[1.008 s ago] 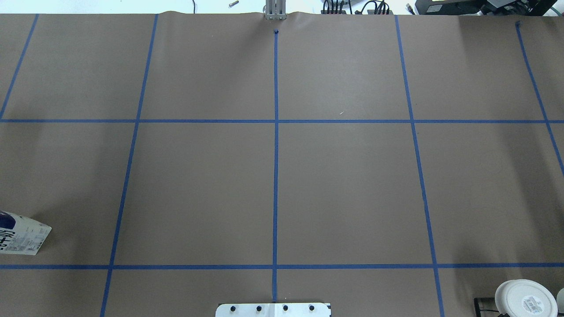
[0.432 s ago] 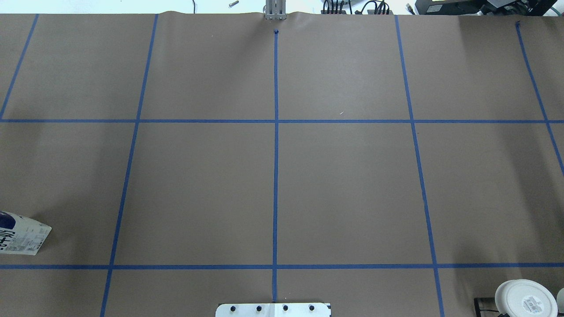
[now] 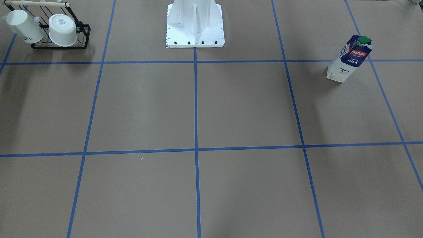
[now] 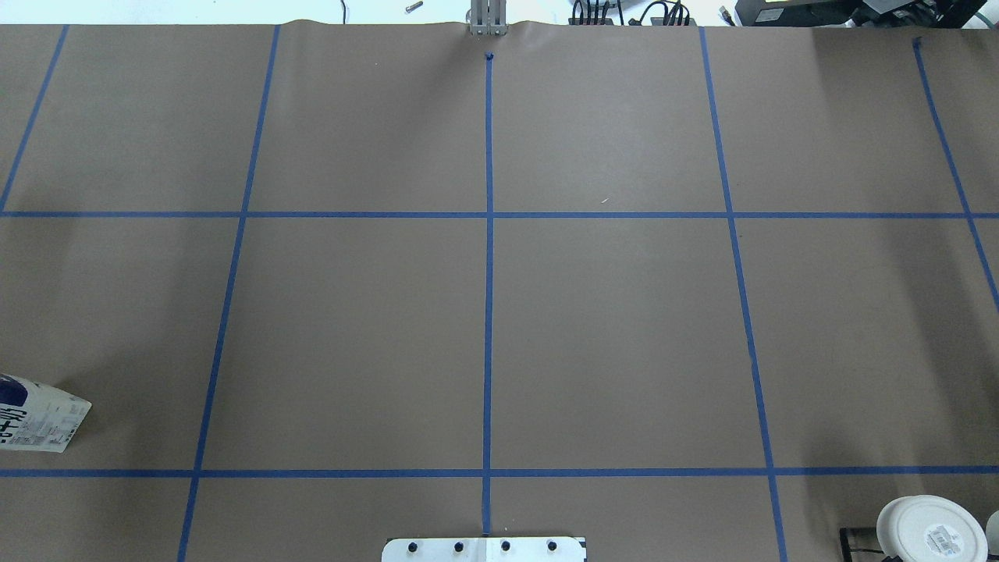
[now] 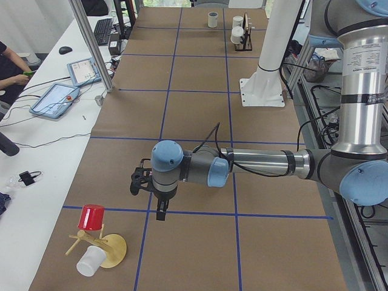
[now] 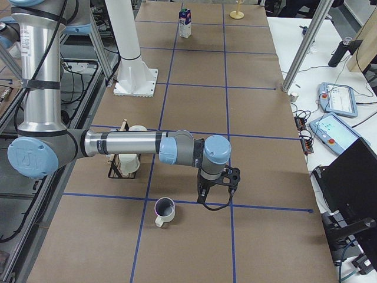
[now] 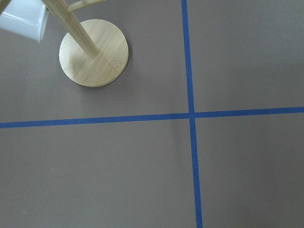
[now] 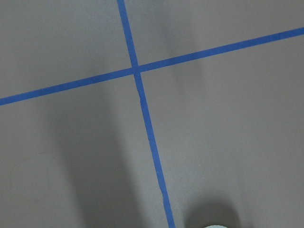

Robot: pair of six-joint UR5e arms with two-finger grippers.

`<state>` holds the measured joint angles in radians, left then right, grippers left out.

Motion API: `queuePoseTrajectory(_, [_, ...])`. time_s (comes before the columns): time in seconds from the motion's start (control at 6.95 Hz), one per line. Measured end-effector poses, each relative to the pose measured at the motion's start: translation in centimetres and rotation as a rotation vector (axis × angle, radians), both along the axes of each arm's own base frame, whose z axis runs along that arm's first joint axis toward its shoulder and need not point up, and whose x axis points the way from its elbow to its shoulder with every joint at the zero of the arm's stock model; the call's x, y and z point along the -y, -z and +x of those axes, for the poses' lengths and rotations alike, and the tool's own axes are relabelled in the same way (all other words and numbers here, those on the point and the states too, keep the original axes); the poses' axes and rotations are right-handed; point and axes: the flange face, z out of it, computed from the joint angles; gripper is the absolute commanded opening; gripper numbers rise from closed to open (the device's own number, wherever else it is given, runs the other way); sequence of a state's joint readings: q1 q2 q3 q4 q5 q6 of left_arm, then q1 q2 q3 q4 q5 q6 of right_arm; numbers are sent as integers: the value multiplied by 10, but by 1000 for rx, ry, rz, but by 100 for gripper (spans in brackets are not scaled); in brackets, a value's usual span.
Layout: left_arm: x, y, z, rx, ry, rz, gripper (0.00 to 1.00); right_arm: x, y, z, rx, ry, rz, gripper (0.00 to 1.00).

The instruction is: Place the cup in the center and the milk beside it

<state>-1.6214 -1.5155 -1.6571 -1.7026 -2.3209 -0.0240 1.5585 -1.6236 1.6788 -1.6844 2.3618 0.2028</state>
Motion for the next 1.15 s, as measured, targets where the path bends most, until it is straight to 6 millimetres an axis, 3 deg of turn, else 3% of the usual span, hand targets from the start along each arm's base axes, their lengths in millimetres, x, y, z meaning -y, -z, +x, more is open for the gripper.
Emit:
queuePoseTrajectory(0.58, [-2,0,1,-7,-2,0,98,0,0,0,0,-2,-2,100])
queuePoseTrajectory(1.15, [2,8,1,-7,-3,20,98,14,15,-2,6,-5,25,100])
